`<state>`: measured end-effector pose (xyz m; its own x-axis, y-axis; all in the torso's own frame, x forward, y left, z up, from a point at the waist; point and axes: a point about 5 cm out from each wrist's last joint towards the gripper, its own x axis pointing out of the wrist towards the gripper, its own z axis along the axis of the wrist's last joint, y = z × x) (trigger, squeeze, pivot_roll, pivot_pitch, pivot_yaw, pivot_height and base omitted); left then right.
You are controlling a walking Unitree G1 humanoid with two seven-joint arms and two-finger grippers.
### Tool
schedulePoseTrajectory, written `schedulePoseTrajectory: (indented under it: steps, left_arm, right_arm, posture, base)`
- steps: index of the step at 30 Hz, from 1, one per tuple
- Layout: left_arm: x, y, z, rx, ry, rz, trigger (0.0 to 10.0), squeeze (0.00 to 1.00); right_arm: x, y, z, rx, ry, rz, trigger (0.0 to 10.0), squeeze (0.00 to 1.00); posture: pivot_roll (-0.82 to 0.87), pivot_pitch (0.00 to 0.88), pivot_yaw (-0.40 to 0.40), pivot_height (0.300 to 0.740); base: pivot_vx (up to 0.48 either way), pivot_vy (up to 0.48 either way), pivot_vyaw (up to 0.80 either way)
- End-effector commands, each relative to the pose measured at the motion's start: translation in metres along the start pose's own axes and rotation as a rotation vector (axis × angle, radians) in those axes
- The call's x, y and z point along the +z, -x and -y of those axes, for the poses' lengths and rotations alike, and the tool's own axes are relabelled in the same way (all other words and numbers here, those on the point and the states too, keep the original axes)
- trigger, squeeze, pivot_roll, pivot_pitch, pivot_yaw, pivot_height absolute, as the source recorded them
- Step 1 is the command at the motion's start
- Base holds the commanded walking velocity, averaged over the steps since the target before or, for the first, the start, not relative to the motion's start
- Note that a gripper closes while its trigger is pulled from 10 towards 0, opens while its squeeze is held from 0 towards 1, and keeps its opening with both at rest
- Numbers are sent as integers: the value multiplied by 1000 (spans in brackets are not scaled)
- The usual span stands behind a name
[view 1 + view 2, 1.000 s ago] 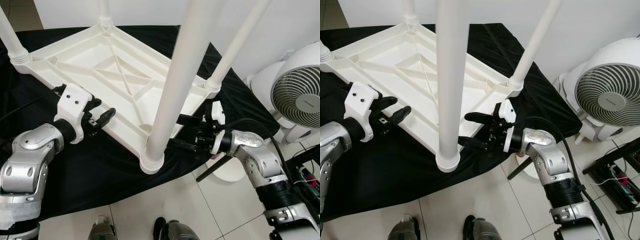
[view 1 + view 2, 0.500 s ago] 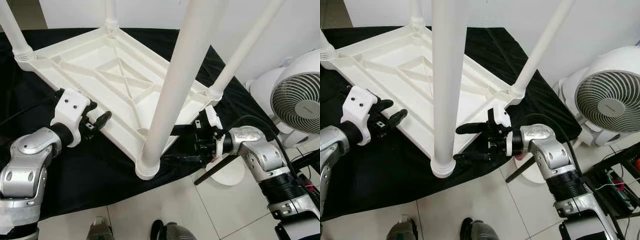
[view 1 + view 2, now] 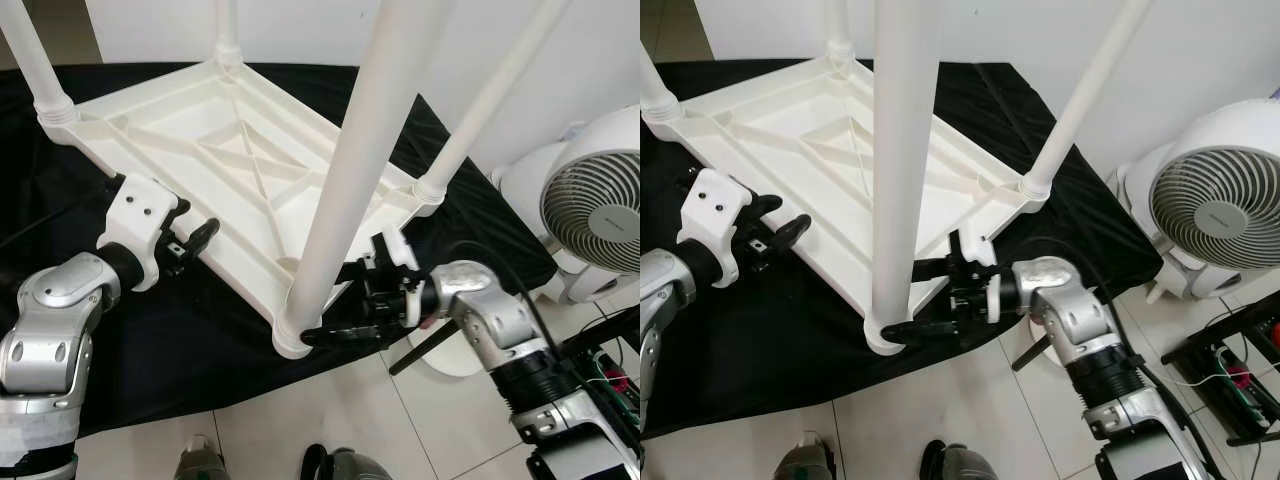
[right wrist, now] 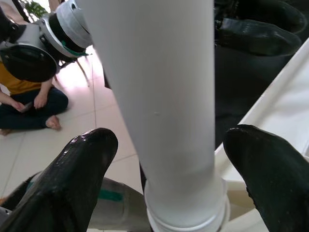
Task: Building children table
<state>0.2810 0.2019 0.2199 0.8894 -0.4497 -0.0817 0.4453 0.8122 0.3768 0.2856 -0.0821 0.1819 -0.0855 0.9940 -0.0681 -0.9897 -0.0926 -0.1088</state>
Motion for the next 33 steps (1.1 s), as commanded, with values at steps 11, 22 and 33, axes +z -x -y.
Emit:
schedulePoseTrajectory:
  steps: [11,22,33]
  left_arm:
    - [0,-2,-3,96,-20,5,10000,0]
    - [-2,-4,-3,80,-26,1,10000,0]
    - [-2,-10,-6,35,-40,-11,10000,0]
  right_arm:
    - [-16,-41,9,-198,-28,106,2549,0]
    - [-14,-9,-3,-266,-27,130,0,0]
    - [-11,51,-10,-426,23,56,0,0]
  posture:
    - [210,102,-131,740]
    - [191,100,-113,740]
    - [158,122,-44,740]
  base:
    - [0,0,0]
    - [0,0,0]
    - [0,0,0]
